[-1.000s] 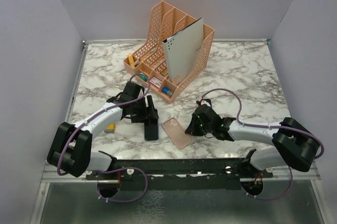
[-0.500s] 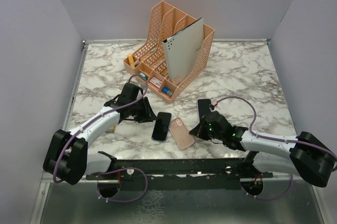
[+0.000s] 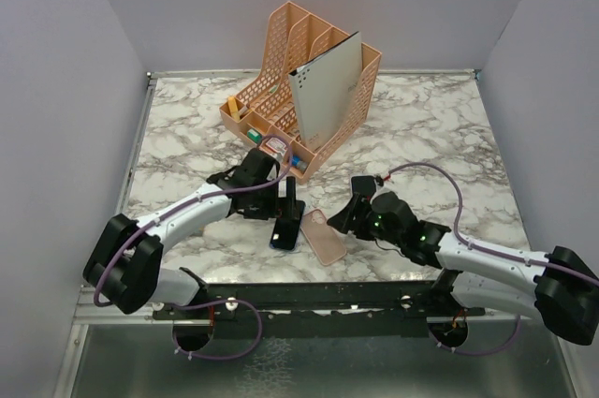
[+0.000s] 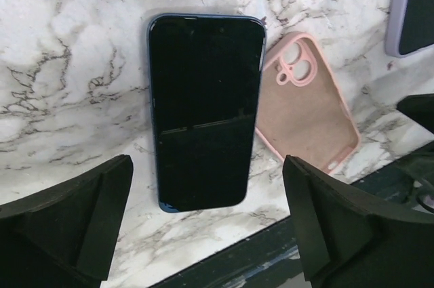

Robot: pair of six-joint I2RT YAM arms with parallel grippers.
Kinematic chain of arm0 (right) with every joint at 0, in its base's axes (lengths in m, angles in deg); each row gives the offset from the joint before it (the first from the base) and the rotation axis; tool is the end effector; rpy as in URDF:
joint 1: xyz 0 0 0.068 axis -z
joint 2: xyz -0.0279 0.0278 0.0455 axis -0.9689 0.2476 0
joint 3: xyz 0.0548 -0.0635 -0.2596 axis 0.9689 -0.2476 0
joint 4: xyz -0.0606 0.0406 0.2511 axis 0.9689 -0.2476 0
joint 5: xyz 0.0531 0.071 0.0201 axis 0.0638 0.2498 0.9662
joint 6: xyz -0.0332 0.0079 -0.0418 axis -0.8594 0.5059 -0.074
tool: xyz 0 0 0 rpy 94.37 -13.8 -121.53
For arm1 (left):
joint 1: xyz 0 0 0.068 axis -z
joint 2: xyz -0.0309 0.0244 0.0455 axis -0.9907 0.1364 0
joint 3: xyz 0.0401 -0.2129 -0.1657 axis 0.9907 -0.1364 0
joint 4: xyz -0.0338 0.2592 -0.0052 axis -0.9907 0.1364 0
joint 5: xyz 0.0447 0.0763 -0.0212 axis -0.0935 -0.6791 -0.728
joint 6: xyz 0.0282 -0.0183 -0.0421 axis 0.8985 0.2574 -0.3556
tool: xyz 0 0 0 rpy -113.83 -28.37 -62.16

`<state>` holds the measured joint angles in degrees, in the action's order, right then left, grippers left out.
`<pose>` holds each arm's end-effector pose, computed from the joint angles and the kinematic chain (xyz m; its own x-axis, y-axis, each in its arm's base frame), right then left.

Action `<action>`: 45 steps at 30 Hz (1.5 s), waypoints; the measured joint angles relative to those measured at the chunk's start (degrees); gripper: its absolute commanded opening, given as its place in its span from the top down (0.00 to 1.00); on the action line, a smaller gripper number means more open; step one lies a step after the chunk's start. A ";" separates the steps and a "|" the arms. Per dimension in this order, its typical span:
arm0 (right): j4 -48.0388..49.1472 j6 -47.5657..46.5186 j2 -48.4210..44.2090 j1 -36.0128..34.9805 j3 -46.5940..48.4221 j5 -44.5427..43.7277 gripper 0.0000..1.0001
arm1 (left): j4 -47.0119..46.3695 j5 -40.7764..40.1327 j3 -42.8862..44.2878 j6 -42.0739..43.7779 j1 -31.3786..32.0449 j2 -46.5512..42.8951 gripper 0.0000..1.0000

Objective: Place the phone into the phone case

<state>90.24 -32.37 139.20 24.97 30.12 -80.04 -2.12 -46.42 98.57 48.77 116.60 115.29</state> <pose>0.1343 0.1575 0.1755 -0.7848 0.3581 -0.5058 -0.0878 0.7436 0.6628 0.2068 -0.1509 0.2005 -0.9376 -0.0013 -0.3477 0.1624 0.8826 -0.4411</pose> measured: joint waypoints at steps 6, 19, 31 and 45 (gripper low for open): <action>-0.68 -2.97 -2.08 0.00 0.00 -0.02 0.30 | 0.17 -3.19 0.81 2.71 1.14 4.11 0.01; -1.33 -7.30 -3.72 -0.02 -0.87 0.09 0.36 | 0.44 -3.69 4.17 6.25 3.39 11.06 0.02; -1.05 -7.26 -3.82 -0.04 -2.40 0.11 0.36 | 0.04 -2.78 5.99 6.47 6.12 13.18 0.05; -1.01 -7.26 -3.89 -0.04 -2.64 0.11 0.36 | 0.61 -5.49 6.67 6.21 7.58 14.05 0.04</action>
<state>89.24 -39.63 135.31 24.92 27.47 -79.93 -1.50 -51.91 105.23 54.97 124.18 129.35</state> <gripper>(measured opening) 0.642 0.957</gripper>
